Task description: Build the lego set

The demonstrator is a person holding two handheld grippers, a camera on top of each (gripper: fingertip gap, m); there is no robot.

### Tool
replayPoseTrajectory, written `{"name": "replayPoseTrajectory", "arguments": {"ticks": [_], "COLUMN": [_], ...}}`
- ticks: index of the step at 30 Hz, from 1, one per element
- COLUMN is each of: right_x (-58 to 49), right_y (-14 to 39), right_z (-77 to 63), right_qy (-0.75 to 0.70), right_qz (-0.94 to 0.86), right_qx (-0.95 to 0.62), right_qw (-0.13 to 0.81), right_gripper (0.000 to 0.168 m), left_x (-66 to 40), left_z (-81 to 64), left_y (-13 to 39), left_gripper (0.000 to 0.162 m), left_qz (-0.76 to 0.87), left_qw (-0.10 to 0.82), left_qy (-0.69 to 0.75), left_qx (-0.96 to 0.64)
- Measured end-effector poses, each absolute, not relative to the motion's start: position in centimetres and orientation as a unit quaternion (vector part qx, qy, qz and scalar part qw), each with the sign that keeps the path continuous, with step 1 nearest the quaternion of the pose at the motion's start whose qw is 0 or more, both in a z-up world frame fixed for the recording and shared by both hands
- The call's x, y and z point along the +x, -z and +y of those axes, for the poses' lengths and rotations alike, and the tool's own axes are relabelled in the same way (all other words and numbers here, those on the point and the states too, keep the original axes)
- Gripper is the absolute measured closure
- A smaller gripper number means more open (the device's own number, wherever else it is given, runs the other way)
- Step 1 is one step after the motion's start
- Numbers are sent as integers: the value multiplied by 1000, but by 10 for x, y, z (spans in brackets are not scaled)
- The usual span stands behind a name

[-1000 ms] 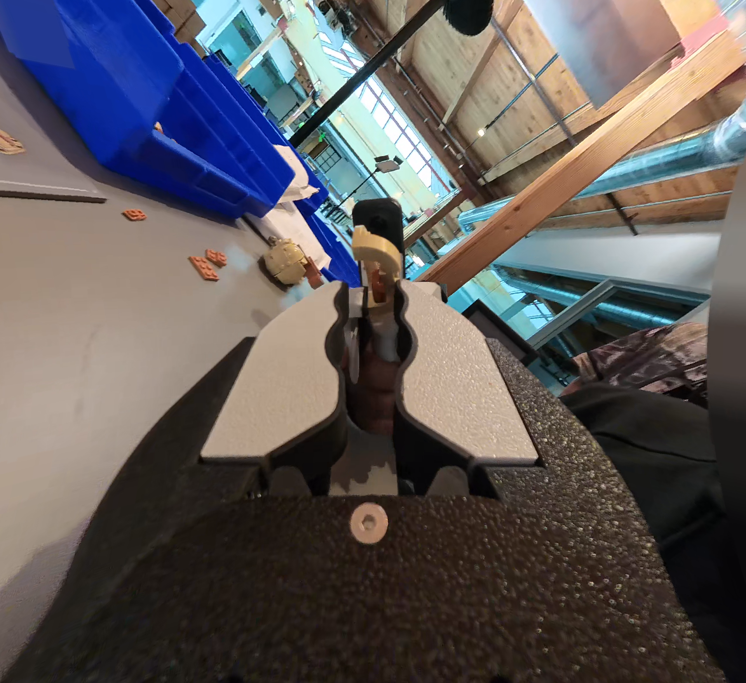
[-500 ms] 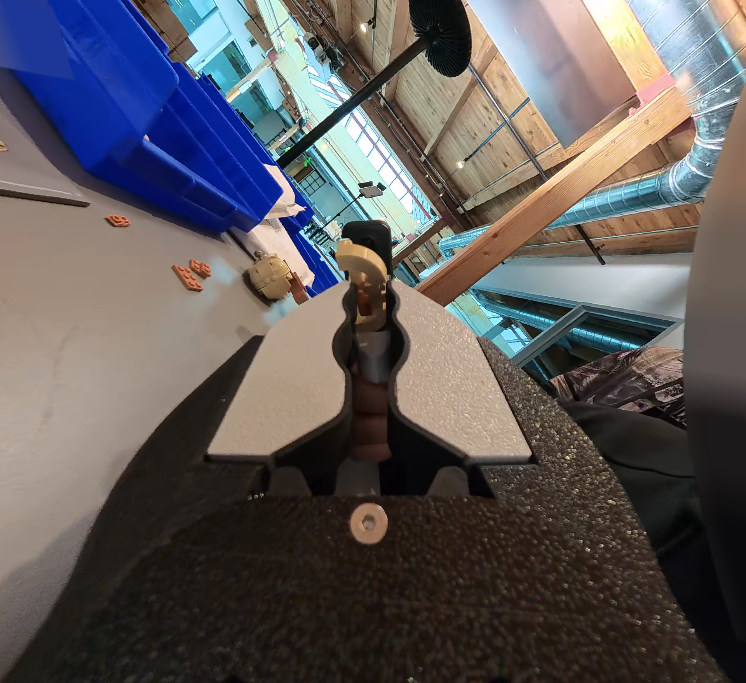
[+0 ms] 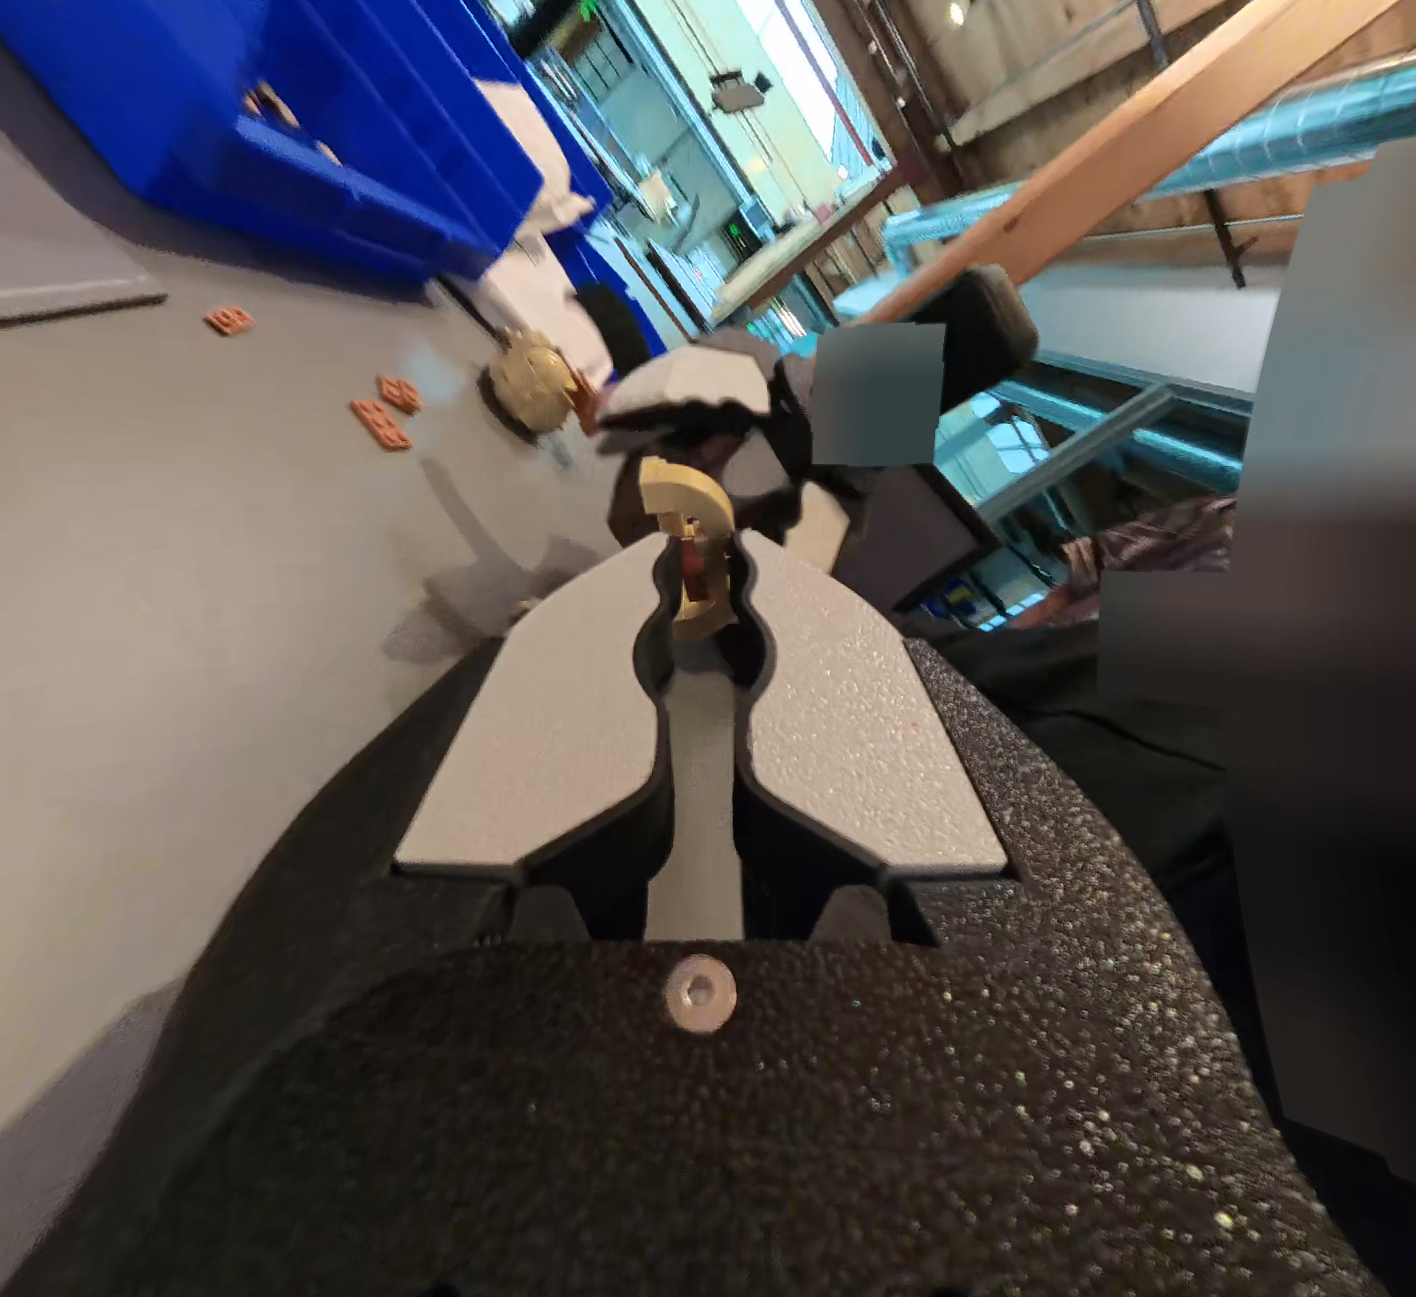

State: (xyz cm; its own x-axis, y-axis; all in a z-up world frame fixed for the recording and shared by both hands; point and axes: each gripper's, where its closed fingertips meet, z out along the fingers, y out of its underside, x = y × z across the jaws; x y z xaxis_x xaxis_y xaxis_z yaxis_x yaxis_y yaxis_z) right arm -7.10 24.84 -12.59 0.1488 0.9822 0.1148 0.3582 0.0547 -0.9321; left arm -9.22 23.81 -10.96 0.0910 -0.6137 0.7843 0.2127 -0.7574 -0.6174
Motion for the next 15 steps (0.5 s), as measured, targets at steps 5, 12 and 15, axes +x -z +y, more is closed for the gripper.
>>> {"name": "replayPoseTrajectory", "arguments": {"ticks": [5, 12, 15], "right_x": [-84, -91, -92], "right_y": [135, 150, 155], "right_z": [244, 240, 239], "right_qy": [-238, -229, -229], "right_qz": [-682, -699, -699], "right_qx": [-500, -485, -496], "right_qw": [478, 473, 462], "right_gripper": [101, 112, 118], "left_x": [-87, -75, -74], "left_z": [243, 234, 236], "left_y": [122, 140, 143], "left_gripper": [151, 150, 151], "left_qz": [143, 149, 155], "left_qw": [244, 196, 194], "left_qy": [676, 688, 685], "left_qx": [-681, -683, -685]}}
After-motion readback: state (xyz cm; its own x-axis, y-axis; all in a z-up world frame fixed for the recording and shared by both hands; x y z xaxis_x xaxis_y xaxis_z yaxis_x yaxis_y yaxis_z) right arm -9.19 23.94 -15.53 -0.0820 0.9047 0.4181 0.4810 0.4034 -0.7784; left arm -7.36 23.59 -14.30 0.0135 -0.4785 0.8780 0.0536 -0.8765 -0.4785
